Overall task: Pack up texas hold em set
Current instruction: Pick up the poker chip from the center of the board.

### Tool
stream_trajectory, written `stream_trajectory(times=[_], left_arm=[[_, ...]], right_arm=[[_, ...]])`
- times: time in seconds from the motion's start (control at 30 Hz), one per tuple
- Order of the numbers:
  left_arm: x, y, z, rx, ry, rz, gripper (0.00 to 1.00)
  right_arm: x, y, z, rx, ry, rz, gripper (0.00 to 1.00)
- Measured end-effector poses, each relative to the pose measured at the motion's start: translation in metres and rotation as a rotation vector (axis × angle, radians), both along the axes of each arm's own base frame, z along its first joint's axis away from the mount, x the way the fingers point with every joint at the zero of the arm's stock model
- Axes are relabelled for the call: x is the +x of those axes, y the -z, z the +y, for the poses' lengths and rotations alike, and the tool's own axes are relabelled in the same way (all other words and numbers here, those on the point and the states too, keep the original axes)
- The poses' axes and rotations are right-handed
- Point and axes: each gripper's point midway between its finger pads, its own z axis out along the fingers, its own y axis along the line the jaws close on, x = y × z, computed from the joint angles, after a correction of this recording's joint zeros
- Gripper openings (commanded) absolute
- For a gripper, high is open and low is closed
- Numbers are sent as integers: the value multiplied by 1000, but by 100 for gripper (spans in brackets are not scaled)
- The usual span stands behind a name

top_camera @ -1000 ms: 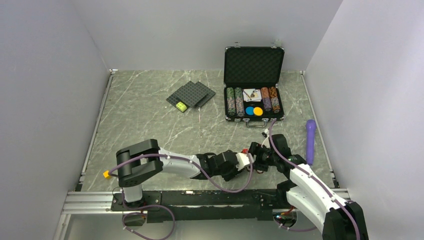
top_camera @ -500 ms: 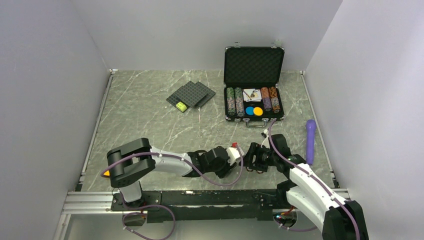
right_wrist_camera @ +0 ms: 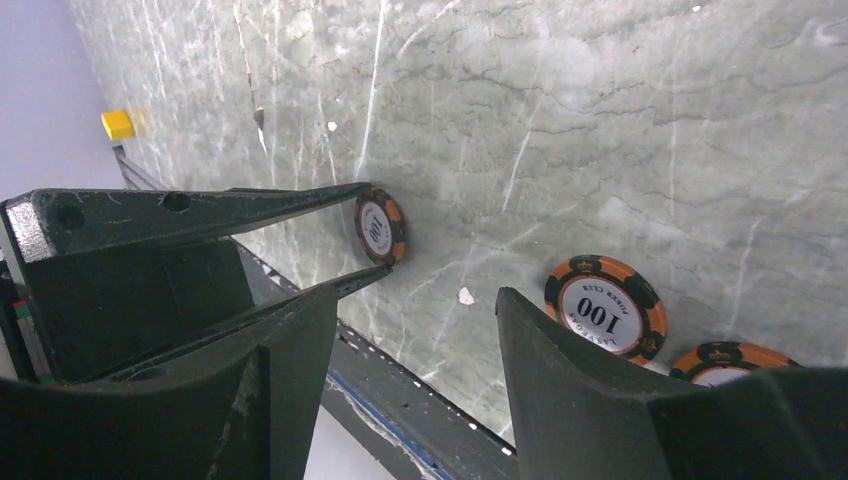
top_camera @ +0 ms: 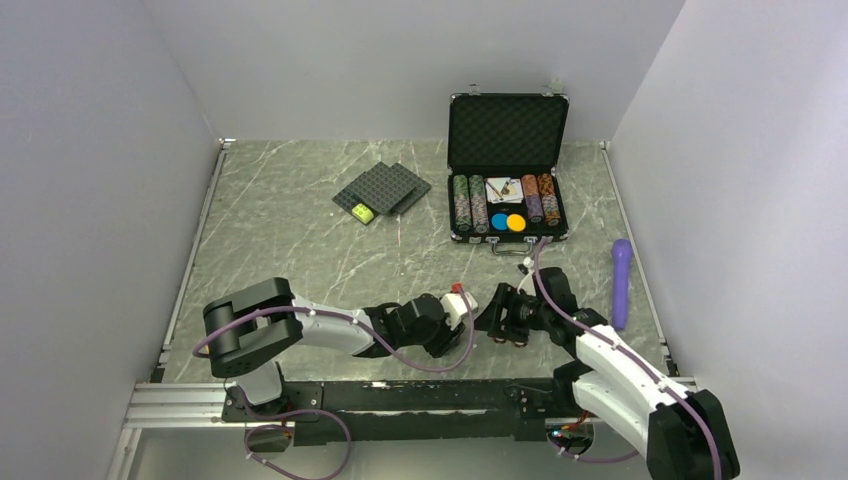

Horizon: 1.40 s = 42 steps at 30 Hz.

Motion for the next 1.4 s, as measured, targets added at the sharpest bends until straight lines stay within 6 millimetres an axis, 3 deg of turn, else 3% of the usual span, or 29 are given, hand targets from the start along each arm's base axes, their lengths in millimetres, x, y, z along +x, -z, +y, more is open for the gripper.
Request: stream_trajectory(times=[0.3,1.4], left_arm=[[0,0,0,-18,-10,10,39],[-1,-1,2,-45,-14,11,37]], right_arm=[[-10,14,14,51,6,71,62],[-14,14,54,180,95,142,59]])
